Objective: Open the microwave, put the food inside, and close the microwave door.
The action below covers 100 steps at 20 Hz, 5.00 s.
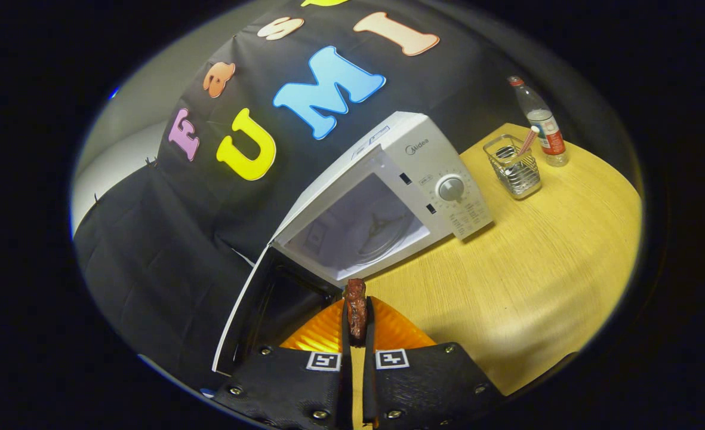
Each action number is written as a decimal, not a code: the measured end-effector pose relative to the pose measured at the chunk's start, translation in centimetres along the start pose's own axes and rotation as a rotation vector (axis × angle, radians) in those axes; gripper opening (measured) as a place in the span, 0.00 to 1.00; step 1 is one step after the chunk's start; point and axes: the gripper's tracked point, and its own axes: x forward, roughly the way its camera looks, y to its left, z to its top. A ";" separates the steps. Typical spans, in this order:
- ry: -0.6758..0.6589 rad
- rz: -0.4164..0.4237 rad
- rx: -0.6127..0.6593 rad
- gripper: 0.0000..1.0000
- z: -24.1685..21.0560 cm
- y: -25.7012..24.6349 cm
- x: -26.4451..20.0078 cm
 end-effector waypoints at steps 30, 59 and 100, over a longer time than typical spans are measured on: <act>-0.284 -0.061 0.016 0.06 4.2 -0.3 25.1; -0.399 -0.180 -0.699 0.97 5.5 8.2 10.2; 0.061 0.334 -0.770 0.07 -25.4 24.6 -2.3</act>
